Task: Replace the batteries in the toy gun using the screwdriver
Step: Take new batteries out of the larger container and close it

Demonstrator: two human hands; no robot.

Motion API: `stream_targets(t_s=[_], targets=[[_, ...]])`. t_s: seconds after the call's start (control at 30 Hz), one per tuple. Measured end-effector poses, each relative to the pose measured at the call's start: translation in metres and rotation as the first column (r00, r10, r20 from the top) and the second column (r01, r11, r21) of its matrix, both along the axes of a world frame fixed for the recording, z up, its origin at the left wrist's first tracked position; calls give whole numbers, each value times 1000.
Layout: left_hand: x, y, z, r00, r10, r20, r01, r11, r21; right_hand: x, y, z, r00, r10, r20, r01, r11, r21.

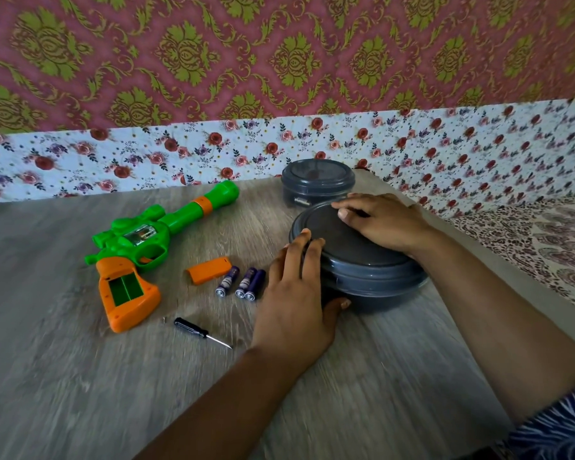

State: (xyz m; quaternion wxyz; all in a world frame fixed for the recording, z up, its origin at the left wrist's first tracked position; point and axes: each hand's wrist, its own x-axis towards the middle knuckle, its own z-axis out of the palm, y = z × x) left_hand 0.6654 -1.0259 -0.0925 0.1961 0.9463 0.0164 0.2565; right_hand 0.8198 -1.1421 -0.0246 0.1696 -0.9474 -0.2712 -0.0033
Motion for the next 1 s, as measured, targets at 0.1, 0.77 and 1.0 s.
stream_targets(t_s=[0.1,0.77,1.0], targets=[[0,0,0,1000,-8,-7,7,1000,-21,-2,-6,2,973,-29,-228,150,830,538],[-11,18,35,968,-8,-253,83,954,289,-68,-34,27,989,-27,143,-25,936,351],[-24,27,56,929,-30,-368,160,930,330,-106,-57,3,987,-20,158,-20,969,247]])
